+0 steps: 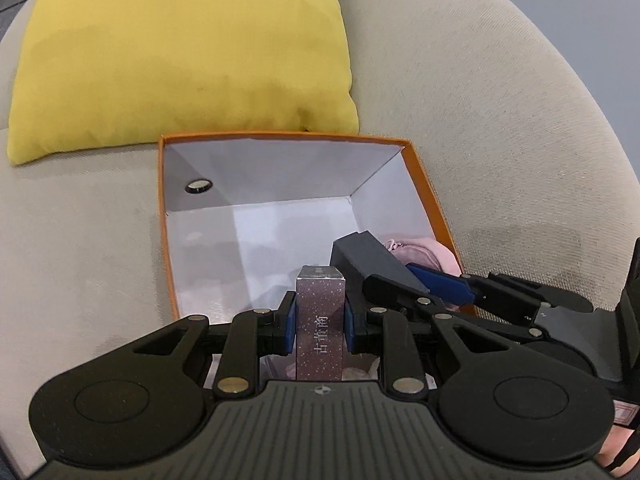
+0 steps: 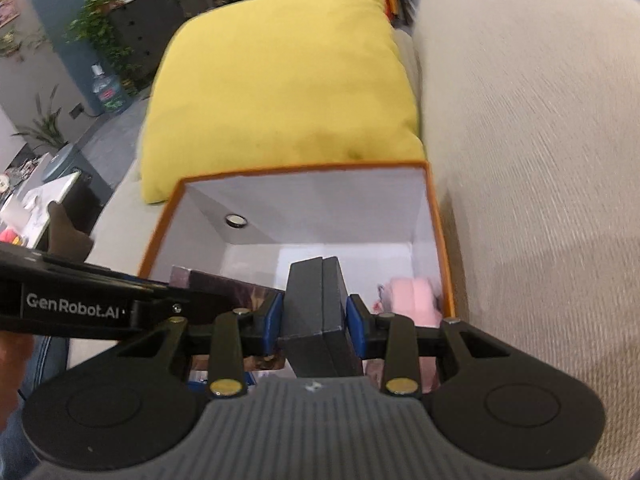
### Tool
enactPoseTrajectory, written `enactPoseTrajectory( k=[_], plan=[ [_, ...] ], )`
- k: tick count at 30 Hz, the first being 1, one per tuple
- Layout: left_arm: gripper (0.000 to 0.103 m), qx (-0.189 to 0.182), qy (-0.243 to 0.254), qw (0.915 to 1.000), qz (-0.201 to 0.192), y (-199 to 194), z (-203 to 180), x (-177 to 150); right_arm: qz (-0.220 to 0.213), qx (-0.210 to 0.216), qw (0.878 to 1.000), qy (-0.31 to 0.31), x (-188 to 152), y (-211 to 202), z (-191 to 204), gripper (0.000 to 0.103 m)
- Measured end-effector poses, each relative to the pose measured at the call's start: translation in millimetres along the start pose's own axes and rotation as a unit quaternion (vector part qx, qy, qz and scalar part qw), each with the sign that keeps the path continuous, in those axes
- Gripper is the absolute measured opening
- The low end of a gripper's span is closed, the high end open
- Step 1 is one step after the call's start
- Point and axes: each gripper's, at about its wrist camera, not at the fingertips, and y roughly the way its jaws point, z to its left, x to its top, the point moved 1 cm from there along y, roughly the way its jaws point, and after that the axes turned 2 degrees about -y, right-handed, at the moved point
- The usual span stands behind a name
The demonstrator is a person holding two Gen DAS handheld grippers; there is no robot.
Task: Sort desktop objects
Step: 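Lift both boxes and carry them over the orange shoebox, then lower both boxes into the shoebox and open both tools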
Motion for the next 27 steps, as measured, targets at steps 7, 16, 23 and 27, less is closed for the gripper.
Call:
enactPoseTrajectory(
  k=[7,16,23,27],
  plan=[
    [0.026,0.002,-0.022,0.9997,0.01,14.1,3.7,1.8,0.028,-0.01,1.0,0.005,-4.3,8.4,-1.4,0.038],
    [0.026,0.009,-0.029,0.9991,0.03,28.9,1.3,-0.3,0.073,-0.019,0.997,0.015,-5.4,7.3,-2.3,0.038],
    [0.026,0.027,-0.024,0.9986,0.037,32.0,-4.3,0.8,0.07,-0.033,0.997,-0.017,2.1,-14.3,11.5,0.038],
    [0.026,0.032,-0.027,0.9981,0.045,32.4,-8.6,4.6,0.055,-0.048,0.996,-0.05,6.3,-23.2,17.1,0.038]
  ],
)
